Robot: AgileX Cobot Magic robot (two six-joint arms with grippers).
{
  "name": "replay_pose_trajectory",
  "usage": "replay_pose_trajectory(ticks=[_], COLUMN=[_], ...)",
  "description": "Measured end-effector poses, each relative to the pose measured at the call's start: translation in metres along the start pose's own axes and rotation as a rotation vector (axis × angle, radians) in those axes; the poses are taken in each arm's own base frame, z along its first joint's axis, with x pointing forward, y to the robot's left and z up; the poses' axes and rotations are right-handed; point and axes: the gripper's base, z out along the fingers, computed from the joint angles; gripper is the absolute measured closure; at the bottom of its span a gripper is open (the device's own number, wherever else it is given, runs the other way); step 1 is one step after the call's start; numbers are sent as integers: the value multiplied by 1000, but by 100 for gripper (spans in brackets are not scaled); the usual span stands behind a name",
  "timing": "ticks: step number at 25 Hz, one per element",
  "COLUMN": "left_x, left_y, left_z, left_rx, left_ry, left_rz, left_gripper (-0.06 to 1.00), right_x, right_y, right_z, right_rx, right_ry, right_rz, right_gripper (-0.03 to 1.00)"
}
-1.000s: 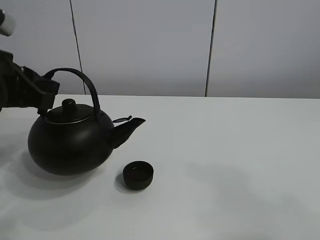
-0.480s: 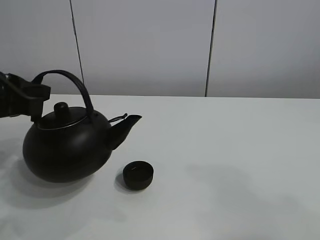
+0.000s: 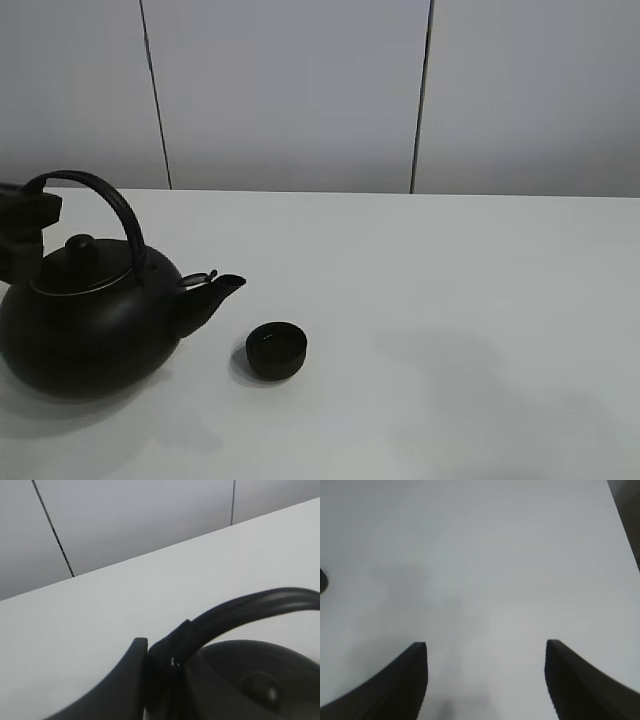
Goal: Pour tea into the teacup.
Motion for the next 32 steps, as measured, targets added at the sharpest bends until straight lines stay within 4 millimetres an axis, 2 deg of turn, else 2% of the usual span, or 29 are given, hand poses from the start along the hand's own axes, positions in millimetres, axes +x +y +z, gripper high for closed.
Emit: replay_pose_trajectory(ticks=[6, 14, 22, 32], left_x=[0, 1, 21, 23], left_y=[3, 7, 5, 5], left_z=[0, 0, 11, 16], left_rx=[-31, -80, -64, -66], left_ry=[0, 11, 39, 19], left_rz=[23, -31, -48, -21], left_gripper=[82, 82, 82, 82], right_x=[0, 0, 0, 0], right_y=[0, 0, 0, 0], right_z=[0, 0, 0, 0], right_rx=[0, 0, 0, 0], right_ry=[1, 1, 1, 0], right_rz=[0, 0, 0, 0], right_gripper=[50, 50, 50, 50])
